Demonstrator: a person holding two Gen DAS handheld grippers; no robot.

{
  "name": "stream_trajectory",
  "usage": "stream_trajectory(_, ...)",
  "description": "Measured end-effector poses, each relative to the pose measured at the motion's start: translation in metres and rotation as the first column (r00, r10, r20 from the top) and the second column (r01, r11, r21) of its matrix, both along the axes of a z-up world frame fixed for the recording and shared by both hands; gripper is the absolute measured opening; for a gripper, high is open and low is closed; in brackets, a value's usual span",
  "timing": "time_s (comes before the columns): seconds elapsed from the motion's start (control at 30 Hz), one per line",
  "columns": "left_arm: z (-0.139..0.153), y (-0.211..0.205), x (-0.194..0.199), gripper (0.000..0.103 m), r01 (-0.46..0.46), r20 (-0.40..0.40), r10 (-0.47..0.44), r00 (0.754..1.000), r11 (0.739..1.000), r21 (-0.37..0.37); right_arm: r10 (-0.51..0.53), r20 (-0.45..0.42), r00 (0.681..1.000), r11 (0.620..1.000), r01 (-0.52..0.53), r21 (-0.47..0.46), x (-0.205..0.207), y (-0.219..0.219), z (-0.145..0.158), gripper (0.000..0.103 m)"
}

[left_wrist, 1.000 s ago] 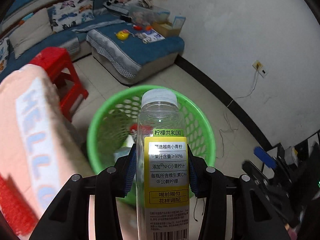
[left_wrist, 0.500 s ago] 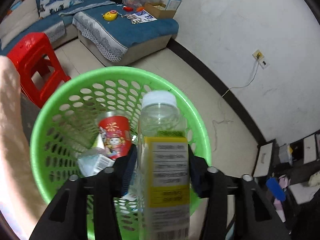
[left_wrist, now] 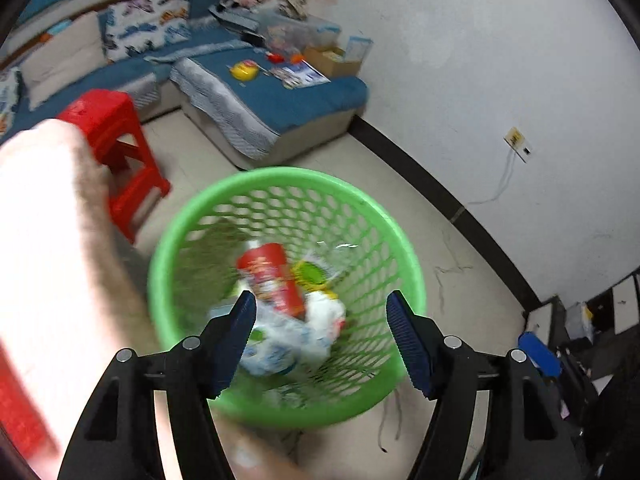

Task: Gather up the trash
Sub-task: 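Drop the foil from the right tool while the left tool drops the bottle into the basket, then grasp the orange peel with the left tool while the right tool grasps the red mesh net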

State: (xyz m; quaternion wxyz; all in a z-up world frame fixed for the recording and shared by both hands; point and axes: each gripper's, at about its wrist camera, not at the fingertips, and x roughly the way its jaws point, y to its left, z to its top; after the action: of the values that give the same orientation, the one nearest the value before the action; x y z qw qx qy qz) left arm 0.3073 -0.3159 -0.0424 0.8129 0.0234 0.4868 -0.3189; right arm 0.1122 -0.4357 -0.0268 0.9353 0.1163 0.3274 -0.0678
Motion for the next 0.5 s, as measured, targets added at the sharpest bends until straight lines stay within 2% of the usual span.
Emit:
stream_trajectory(0.1,0.011,0.031,-0.006,0.065,-0.042,0.027,0.042,0.999,0.999,0.015,0.04,0.017,0.999,0.999,-0.04,0.004,0.005,0.017,0.008,0.066)
stream_trajectory(0.17,0.02,0.056,-0.013,0.065,-0.067,0.048,0.067,0.997,0.998,-0.002,0.068,0.024,0.997,0.998,-0.068,0.01,0.009,0.029,0.013,0.066)
stream_trajectory(0.3,0.031,0.107,-0.029,0.065,-0.144,0.108,0.141,0.984,0.989,0.016,0.139,0.037,0.99,0.99,-0.139,0.011,0.02,0.057,0.022,0.066)
stream_trajectory(0.5,0.039,0.188,-0.038,0.065,-0.296,0.163,0.286,0.944,0.954,0.04,0.243,0.041,0.969,0.97,-0.244,0.015,0.039,0.099,0.031,0.067)
